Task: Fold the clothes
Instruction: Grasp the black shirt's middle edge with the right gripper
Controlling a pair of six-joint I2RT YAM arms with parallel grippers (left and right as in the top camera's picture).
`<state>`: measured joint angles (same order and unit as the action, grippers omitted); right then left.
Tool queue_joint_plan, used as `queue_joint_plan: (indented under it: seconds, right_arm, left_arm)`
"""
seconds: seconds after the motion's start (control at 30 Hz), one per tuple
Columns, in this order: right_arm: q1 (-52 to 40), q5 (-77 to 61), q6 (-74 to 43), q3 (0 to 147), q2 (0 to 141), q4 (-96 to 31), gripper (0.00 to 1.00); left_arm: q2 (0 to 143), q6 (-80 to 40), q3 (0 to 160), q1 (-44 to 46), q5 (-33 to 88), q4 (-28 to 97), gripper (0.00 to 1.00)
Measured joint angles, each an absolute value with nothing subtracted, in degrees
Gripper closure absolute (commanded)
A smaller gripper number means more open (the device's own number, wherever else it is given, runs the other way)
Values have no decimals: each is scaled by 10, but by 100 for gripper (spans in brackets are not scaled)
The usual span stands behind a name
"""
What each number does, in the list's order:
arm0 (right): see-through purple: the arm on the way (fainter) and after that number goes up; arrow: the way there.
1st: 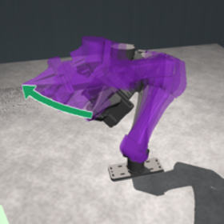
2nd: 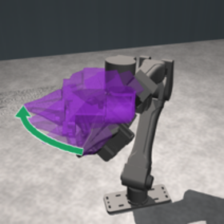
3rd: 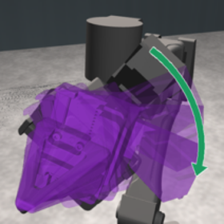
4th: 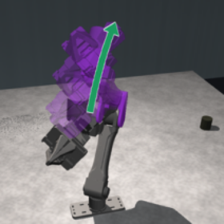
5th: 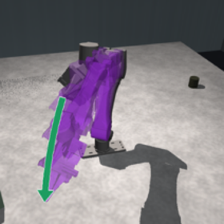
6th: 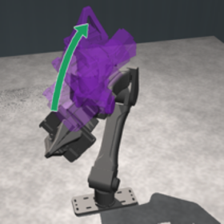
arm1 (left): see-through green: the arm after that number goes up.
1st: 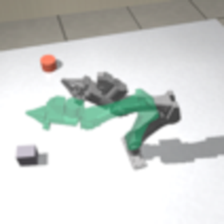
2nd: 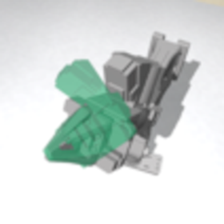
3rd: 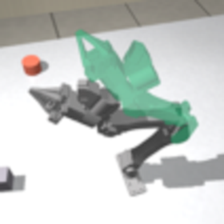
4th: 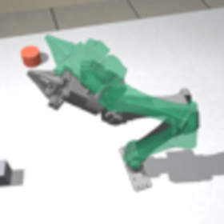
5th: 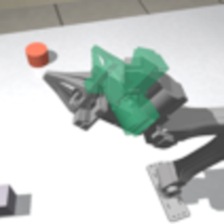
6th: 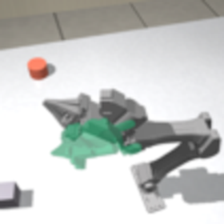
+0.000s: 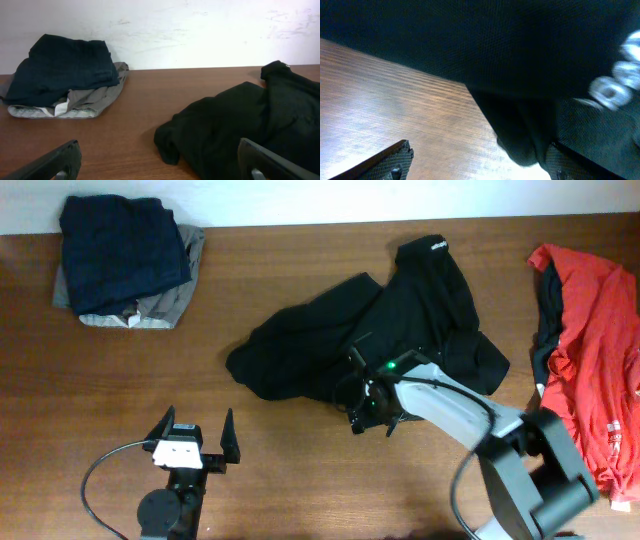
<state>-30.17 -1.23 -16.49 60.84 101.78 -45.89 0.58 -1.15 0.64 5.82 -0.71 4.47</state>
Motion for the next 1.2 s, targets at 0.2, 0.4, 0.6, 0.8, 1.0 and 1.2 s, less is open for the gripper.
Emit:
queue_joint_plan:
  seconds: [0.2, 0.4, 0.6, 0.8, 1.0, 1.2]
  right_arm:
    - [-302, -8, -156, 608, 1039, -455, 15]
    - [-302, 2, -150, 608, 1039, -453, 38]
    - [-302, 14, -157, 623, 1039, -476, 64]
    - [-302, 45, -174, 664, 1040, -514, 74]
    - [-302, 52, -181, 668, 1040, -525, 64]
    - [-302, 52, -182, 668, 1040, -527, 61]
  left_arm:
    - [6, -11, 6, 58, -7, 45, 1]
    - [6, -11, 6, 58, -7, 45, 1]
    - [6, -11, 6, 58, -7, 45, 1]
    - [6, -11, 6, 58, -7, 45, 1]
    - [6, -11, 6, 58, -7, 45, 1]
    - [6, -11, 6, 58, -7, 45, 1]
